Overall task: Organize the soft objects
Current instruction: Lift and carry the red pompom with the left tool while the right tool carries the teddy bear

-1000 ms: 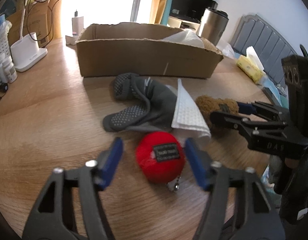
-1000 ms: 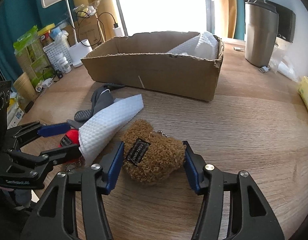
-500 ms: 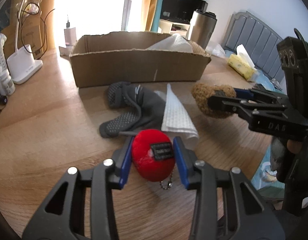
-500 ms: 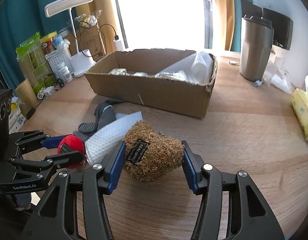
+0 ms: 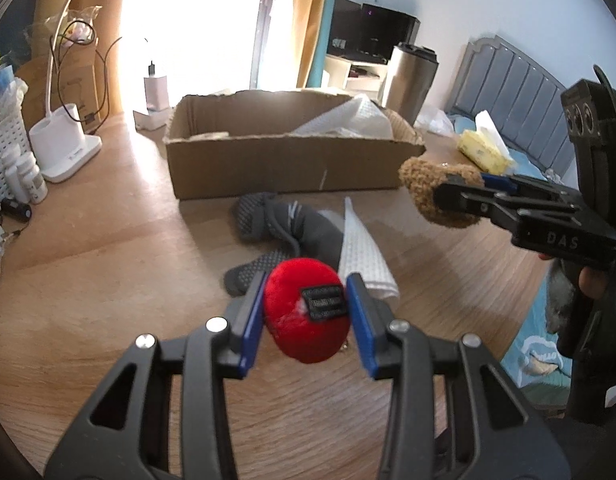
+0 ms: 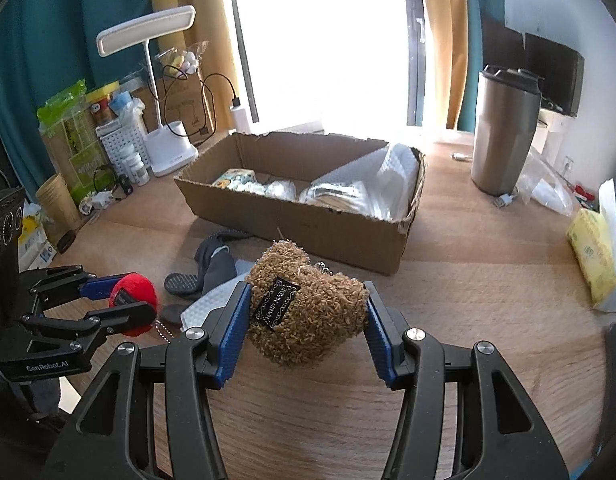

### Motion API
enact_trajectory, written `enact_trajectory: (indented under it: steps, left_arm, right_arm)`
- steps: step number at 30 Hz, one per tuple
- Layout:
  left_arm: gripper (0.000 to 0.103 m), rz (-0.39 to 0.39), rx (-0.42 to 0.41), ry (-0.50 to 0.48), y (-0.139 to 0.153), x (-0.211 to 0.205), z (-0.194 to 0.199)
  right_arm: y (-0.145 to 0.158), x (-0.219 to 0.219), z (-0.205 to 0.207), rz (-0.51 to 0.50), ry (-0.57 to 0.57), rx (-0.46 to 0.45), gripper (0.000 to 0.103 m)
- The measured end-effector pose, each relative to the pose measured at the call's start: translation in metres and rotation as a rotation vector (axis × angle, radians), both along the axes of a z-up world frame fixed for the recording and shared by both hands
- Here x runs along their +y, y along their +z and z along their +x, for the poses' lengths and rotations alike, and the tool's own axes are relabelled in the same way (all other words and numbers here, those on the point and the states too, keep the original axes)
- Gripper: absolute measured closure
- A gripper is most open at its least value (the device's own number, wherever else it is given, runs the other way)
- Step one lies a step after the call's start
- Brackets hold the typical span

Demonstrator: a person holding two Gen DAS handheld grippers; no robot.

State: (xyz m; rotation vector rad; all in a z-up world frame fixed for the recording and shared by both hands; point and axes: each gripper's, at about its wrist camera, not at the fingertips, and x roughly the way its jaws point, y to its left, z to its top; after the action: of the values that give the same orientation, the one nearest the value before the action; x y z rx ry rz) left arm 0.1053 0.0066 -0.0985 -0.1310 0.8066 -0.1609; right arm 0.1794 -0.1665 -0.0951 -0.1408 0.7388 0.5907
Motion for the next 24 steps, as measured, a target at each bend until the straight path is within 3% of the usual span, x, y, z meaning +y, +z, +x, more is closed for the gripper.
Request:
enact_trajectory:
  steps: [24]
  left_arm:
    - [0.062,0.054,-0.126,0.092,0.069,0.032,0.036]
  right_arm:
    - [0.043,-0.012,0.036,0.075,-0.002,-0.086,0.046]
